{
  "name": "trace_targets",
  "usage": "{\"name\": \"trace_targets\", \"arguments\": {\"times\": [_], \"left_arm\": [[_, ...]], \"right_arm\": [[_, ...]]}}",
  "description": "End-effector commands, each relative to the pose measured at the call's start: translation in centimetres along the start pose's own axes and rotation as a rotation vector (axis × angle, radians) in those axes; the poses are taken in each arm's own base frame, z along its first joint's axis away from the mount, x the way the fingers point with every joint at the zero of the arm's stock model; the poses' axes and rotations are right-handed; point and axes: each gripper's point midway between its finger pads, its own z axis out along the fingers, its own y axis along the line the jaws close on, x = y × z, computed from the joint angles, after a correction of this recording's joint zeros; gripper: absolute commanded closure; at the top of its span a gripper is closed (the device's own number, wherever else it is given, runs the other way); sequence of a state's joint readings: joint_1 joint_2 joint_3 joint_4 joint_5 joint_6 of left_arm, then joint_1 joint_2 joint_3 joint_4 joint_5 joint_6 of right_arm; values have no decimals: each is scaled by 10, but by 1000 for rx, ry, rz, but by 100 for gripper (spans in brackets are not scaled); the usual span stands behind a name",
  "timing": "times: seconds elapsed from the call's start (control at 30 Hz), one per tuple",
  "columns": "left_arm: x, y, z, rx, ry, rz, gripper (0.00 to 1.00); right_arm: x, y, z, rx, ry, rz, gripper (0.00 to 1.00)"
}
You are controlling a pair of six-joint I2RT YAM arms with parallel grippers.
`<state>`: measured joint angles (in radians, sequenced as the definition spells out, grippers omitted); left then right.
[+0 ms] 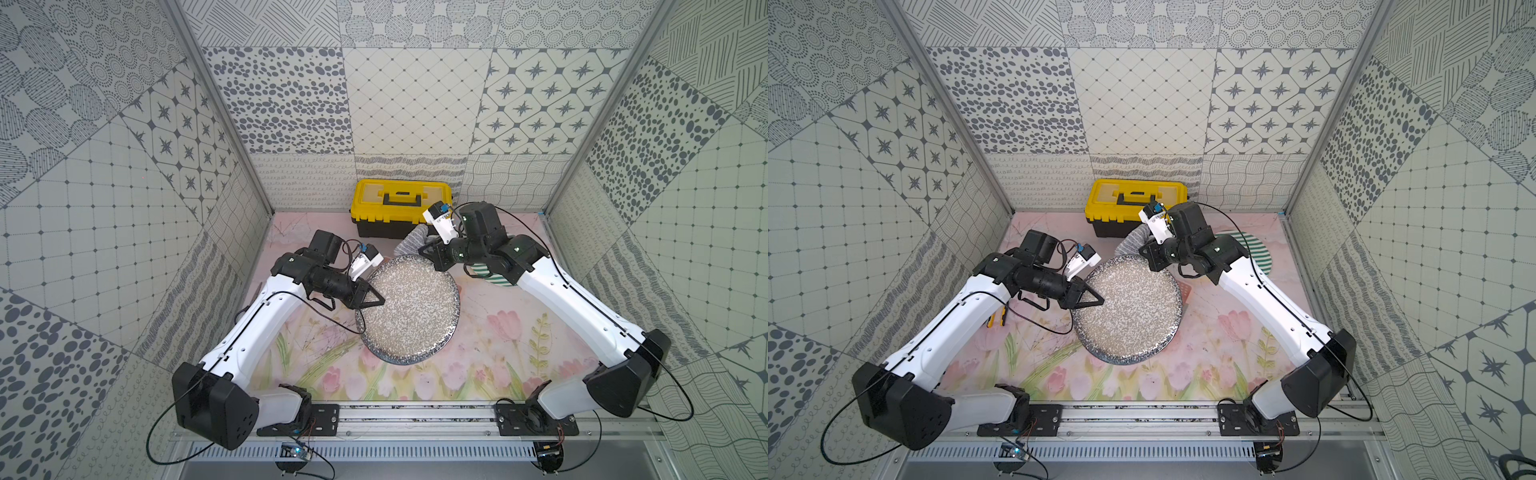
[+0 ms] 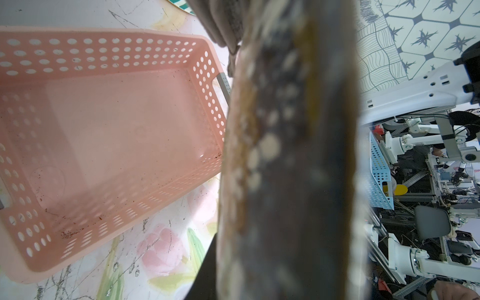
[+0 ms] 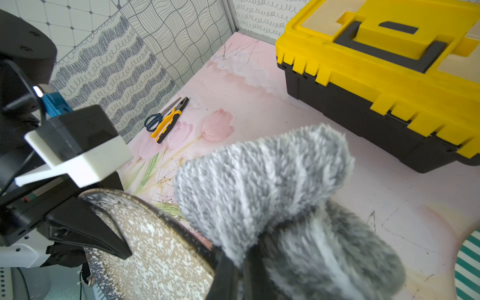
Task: Wipe the wet plate dry
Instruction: Wipe the plate with towel.
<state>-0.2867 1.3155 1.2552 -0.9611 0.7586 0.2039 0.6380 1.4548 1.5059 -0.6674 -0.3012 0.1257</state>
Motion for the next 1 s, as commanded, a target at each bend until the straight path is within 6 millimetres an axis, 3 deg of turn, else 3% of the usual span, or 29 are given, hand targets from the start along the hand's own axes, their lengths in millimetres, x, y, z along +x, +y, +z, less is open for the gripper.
{"name": "trace_targets", "arguments": {"times": [0.0,0.47,0.97], "left_arm": [[-43,-44,-13,233,-167,138,100],[-54,-54,-20,298,-196,108,100],[-76,-37,-43,303,-293,17,100]], "right_arm": [[11,7,-10,-48,-8,32,100],[48,-25,-28,12,-37,129,100],[76,-40,-29,12,-37,205,100]]}}
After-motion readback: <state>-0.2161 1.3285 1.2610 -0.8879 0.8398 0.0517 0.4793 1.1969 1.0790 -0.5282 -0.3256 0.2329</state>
